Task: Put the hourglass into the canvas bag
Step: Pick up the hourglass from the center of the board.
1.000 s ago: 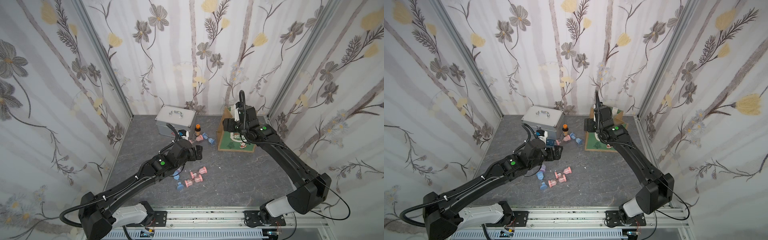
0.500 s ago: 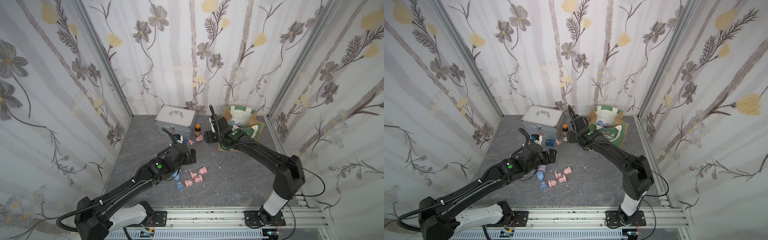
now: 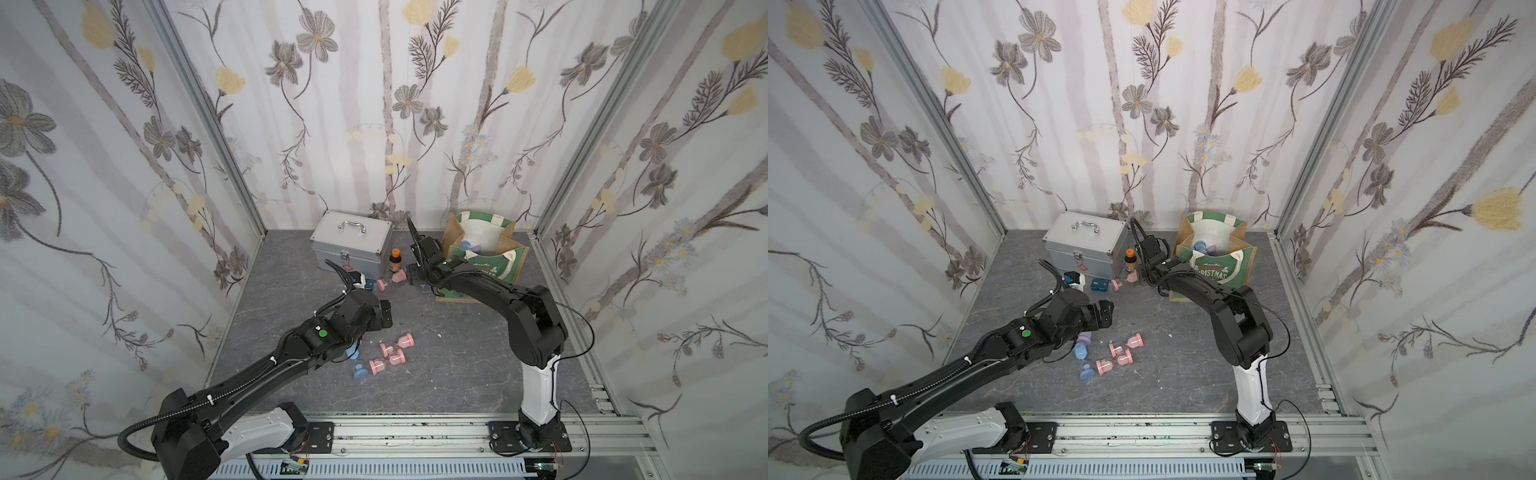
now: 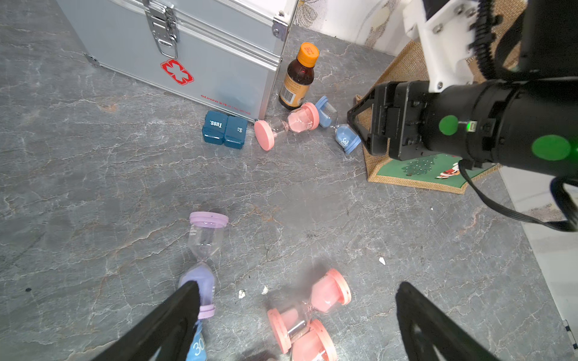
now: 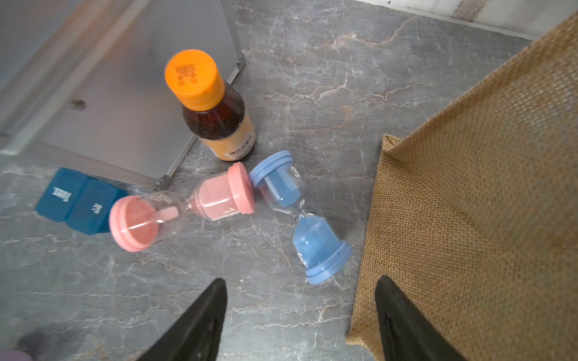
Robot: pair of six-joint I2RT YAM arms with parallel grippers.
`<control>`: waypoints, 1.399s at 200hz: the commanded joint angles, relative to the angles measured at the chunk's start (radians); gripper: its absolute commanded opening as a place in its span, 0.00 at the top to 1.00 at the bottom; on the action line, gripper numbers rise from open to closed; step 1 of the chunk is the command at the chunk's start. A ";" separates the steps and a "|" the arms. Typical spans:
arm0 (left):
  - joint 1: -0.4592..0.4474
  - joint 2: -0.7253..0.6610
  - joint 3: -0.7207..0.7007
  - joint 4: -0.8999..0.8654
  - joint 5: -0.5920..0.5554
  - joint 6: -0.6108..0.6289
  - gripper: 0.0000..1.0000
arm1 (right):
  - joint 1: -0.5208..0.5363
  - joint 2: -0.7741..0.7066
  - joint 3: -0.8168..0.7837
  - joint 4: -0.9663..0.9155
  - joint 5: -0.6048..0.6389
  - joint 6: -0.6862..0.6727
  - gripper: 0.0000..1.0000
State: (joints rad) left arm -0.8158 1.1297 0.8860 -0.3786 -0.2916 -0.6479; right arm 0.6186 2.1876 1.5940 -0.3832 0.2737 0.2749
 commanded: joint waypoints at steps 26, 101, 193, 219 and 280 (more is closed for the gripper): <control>0.005 0.029 0.011 0.046 -0.006 -0.018 0.00 | -0.026 0.075 0.039 0.032 -0.018 -0.053 0.31; 0.009 0.046 0.016 0.048 -0.005 -0.019 0.00 | -0.042 0.157 0.078 0.014 -0.080 -0.082 0.31; 0.014 0.037 0.013 0.045 0.003 -0.027 0.00 | -0.013 0.184 0.073 -0.009 -0.115 -0.075 0.42; 0.017 0.029 0.008 0.046 0.000 -0.023 0.00 | -0.013 0.193 0.078 -0.013 -0.120 -0.067 0.44; 0.022 0.030 0.008 0.045 0.005 -0.026 0.00 | -0.013 0.219 0.101 -0.023 -0.117 -0.058 0.49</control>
State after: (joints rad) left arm -0.7975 1.1599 0.8944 -0.3473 -0.2829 -0.6624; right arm 0.6064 2.3917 1.6783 -0.4095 0.1585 0.2085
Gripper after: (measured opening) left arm 0.997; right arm 0.509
